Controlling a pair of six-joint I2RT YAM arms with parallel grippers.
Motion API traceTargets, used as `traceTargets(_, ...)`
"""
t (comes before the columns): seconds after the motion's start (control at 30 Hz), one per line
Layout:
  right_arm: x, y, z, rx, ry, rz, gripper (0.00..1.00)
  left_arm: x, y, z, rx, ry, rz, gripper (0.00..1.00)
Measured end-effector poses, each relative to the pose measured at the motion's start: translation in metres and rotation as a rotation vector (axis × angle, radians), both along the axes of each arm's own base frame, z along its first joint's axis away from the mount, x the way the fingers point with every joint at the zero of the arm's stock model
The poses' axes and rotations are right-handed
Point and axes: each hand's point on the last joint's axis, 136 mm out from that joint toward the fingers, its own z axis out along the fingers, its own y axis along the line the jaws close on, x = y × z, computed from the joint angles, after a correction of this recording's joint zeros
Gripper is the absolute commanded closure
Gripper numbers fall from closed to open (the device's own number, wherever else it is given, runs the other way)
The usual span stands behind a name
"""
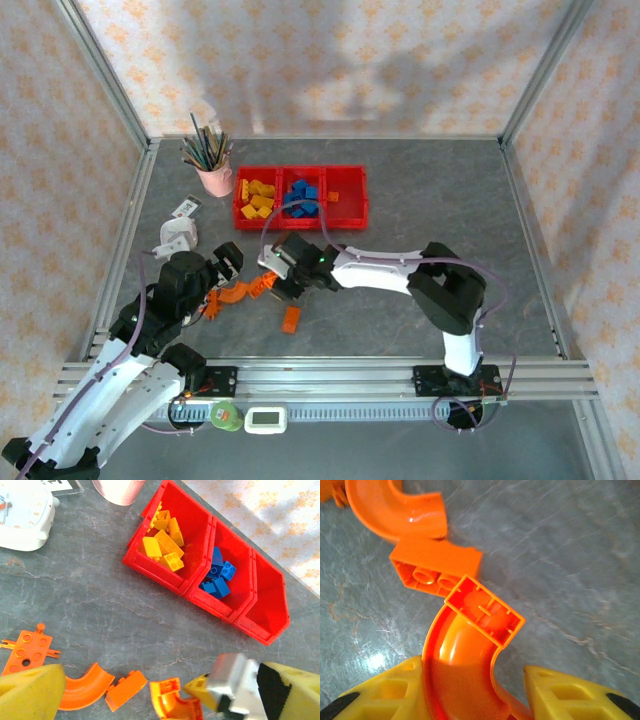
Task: Sort the legos into containers by color
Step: Place the lego in the container.
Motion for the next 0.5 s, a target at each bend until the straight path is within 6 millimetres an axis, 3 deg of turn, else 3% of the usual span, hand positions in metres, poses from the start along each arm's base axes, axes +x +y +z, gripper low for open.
traceTargets(0.17, 0.026, -0.022, 0.03, 0.072, 0.008, -0.103, 0.65, 0.004, -0.005, -0.005, 0.003, 0.023, -0.017, 0.01)
traceTargets(0.27, 0.054, -0.042, 0.05, 0.12, 0.004, -0.203, 0.65, 0.011, -0.015, -0.008, 0.001, 0.039, -0.056, 0.01)
traceTargets(0.4, 0.096, -0.081, 0.071, 0.181, 0.005, -0.364, 0.64, 0.023, -0.032, -0.011, -0.009, 0.056, -0.115, 0.01)
traceTargets(0.5, 0.123, -0.109, 0.075, 0.2, 0.007, -0.467, 0.64, 0.034, -0.045, -0.014, -0.013, 0.065, -0.158, 0.01)
